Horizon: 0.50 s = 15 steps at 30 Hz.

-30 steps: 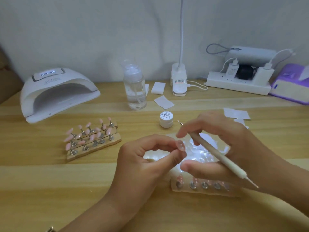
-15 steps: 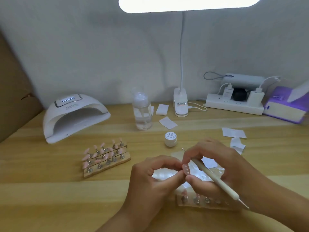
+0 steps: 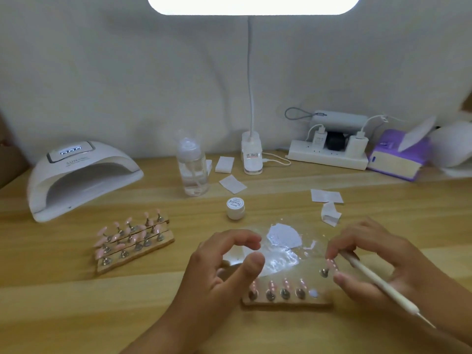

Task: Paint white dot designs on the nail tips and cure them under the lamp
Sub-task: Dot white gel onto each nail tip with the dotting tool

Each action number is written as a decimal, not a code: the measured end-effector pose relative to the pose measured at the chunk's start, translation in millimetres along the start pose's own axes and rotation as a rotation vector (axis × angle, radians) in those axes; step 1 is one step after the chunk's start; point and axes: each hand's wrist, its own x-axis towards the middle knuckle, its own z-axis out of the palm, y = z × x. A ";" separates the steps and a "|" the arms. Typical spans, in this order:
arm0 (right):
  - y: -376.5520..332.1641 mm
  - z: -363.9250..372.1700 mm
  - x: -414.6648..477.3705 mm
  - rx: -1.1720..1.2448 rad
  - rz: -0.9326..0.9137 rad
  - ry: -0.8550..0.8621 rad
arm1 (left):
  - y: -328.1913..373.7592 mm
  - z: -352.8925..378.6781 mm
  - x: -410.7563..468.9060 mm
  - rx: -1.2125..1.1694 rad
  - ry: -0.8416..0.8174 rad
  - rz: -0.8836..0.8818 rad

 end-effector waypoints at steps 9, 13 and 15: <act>-1.3 11.5 -6.8 -0.043 -0.053 0.000 | -2.1 3.1 2.0 0.119 -0.025 0.037; -3.2 12.2 -6.2 -0.116 -0.075 0.008 | -4.0 4.0 3.2 0.135 -0.011 0.028; -2.5 11.9 -5.8 -0.142 -0.072 0.008 | -4.6 4.4 3.2 0.134 -0.008 0.023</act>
